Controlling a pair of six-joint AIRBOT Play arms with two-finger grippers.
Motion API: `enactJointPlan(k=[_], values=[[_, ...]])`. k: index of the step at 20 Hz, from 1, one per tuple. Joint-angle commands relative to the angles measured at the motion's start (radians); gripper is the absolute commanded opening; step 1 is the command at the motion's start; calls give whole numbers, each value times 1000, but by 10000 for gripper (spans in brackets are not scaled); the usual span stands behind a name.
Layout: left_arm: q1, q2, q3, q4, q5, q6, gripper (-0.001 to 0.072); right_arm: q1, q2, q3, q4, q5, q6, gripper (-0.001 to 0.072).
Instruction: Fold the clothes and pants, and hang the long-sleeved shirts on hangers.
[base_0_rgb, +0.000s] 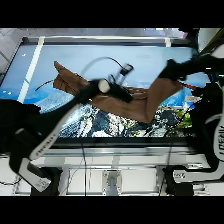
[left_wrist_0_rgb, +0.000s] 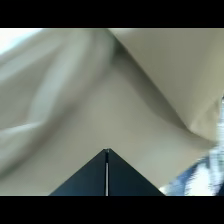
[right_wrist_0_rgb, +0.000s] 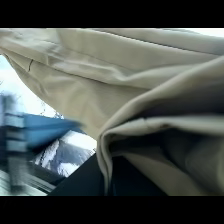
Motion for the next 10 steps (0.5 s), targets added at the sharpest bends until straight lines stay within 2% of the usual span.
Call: enactJointPlan(k=[1, 6, 7, 8, 9, 10], values=[[217, 143, 0, 36, -177, -3, 27, 180, -115, 1, 5, -183, 69, 11], [448, 279, 0, 21, -356, -2, 27, 407, -288, 1, 37, -497, 97, 19], [470, 289, 0, 21, -380, -3, 27, 442, -303, 4, 37, -550, 94, 121], [484, 294, 0, 21, -403, -2, 27, 476, -311, 14, 34, -588, 71, 309], [490, 294, 0, 21, -418, -2, 27, 502, -312, 31, 27, -600, 23, 340], [490, 294, -1, 26, -426, -2, 27, 525, -312, 60, 26, -591, -32, 340]])
